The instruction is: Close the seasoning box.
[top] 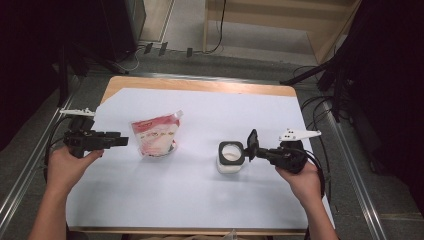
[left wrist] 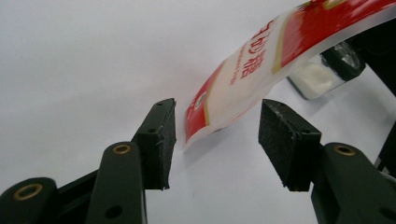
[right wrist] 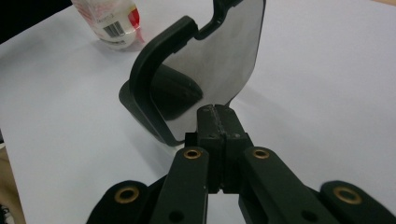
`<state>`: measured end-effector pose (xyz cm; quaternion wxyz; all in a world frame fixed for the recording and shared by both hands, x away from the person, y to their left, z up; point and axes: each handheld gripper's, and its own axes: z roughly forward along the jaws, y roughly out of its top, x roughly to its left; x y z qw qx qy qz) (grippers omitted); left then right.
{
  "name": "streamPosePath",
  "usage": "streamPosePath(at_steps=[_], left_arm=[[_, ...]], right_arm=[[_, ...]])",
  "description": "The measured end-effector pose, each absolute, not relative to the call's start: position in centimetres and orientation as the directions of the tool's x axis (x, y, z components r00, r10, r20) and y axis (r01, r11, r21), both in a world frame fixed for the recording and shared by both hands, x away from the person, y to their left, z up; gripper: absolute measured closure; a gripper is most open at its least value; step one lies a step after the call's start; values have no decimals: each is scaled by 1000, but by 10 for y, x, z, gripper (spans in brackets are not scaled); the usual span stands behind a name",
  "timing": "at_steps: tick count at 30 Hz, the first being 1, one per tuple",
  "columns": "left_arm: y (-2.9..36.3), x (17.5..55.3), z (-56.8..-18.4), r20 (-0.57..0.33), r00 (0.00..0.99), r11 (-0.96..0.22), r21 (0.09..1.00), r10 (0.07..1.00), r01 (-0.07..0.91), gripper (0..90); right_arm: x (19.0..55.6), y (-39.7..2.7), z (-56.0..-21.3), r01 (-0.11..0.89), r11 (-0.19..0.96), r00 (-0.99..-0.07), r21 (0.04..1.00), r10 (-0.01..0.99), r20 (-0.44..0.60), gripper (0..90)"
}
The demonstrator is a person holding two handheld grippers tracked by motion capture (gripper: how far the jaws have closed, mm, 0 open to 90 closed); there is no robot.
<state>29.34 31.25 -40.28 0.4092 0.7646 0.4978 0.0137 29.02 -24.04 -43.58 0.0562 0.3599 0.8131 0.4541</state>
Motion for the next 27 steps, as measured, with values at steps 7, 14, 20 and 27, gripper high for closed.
streamPosePath(at_steps=[7,14,20,27], left_arm=[[315,296,-411,-353,488,-166,651,798,741,469],[315,298,-413,-347,465,-151,646,815,748,446],[314,298,-414,-342,463,-150,650,818,745,446],[313,298,-414,-339,467,-151,656,817,740,446]], right_arm=[[296,-235,-438,549,317,-714,774,659,237,899],[295,-231,-438,541,313,-709,780,669,224,899],[293,-226,-435,525,294,-710,799,668,221,899],[292,-219,-435,521,293,-713,802,666,219,889]])
